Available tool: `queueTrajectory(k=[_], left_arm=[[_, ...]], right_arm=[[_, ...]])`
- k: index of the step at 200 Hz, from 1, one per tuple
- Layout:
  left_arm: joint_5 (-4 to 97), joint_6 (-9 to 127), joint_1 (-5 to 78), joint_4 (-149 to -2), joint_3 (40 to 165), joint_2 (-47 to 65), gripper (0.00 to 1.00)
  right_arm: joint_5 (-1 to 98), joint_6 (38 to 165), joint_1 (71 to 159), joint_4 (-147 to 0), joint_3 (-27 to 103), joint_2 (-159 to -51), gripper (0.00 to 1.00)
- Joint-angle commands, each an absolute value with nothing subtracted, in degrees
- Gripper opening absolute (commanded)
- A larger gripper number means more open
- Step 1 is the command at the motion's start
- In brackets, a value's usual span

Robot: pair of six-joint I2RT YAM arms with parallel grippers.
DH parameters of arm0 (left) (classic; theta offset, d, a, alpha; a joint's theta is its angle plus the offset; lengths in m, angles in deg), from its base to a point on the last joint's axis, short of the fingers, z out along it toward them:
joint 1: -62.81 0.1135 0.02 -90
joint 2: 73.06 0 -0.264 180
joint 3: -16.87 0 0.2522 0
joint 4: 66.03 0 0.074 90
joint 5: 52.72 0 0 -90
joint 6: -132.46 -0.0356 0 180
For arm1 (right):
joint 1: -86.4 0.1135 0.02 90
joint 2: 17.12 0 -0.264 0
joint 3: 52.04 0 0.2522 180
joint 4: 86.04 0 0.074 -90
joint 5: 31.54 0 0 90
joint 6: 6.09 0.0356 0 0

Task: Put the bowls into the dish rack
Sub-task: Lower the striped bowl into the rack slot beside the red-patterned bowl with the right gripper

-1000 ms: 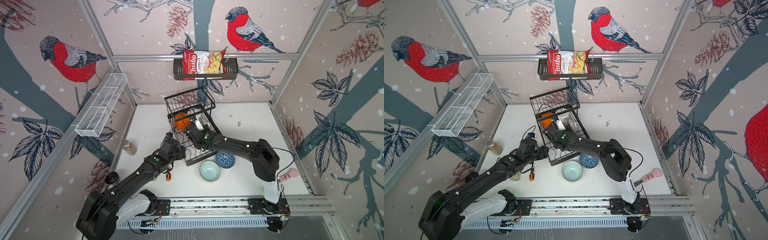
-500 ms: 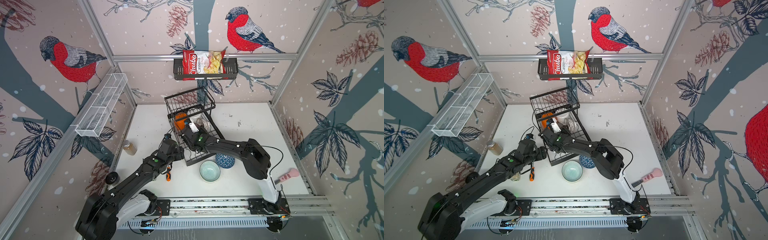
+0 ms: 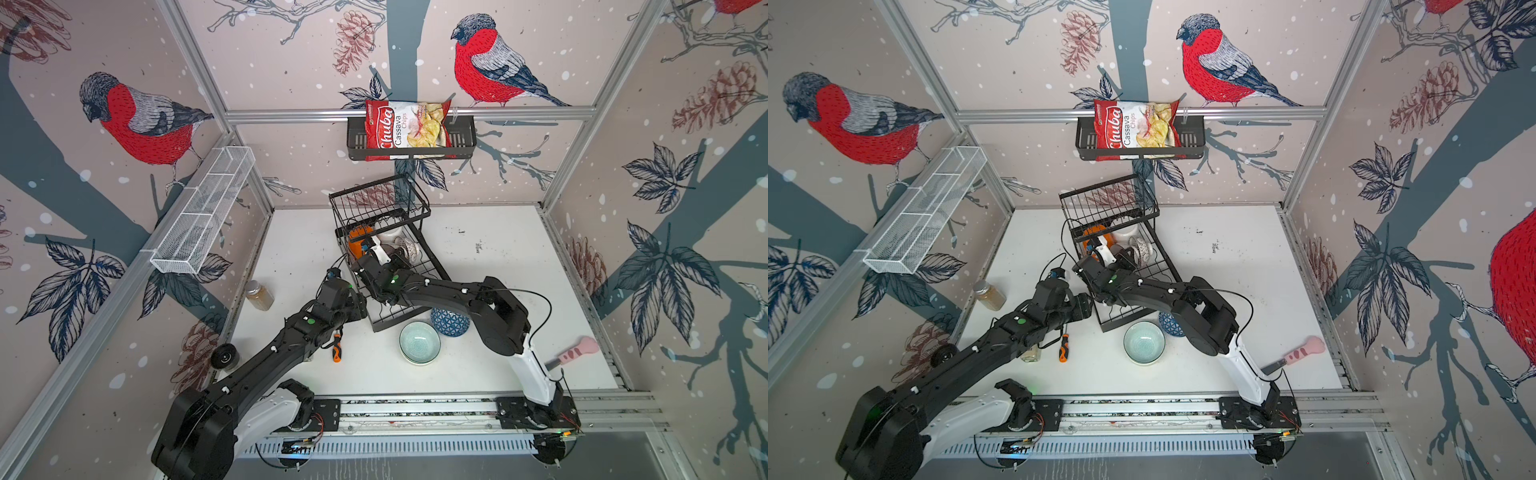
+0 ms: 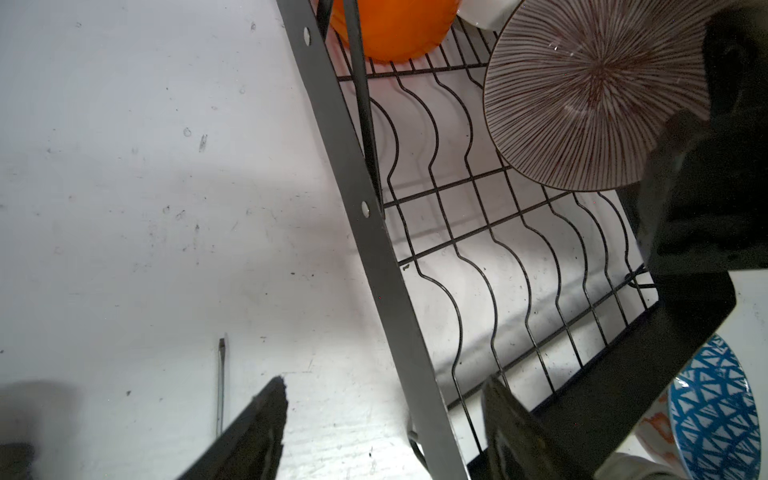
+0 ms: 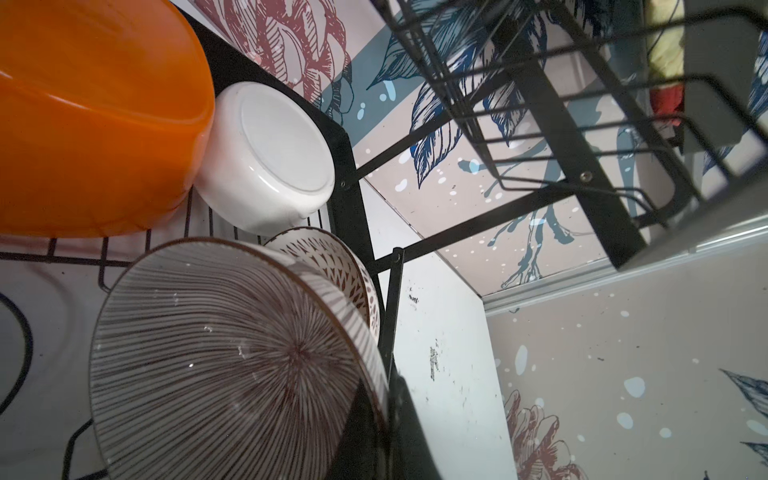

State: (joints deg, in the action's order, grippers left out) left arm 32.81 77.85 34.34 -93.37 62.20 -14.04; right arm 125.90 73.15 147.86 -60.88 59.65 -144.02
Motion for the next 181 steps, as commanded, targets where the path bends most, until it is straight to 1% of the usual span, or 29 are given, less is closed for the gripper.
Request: queueTrajectory(k=[1,86,123,181], left_arm=[[33.15,76.76,34.54,-92.31,62.26,-14.27,0.74],[33.75,76.14,35.15,-92.17,61.79,-14.65,0.74],[34.5,76.16,35.26,-91.13,61.29,-14.28,0.73],[35.08,75.86,35.33,-90.43,60.94,-14.17,0.73]], right_arm=[[129.26,70.31,147.77,-65.49,61.27,-144.95,0.0],[131.71,68.2,147.68,-66.52,62.63,-147.24,0.0],[132.37,69.47,147.58,-65.31,62.0,-147.5,0.0],[133.87,73.18,147.83,-60.8,64.84,-150.21,0.0]])
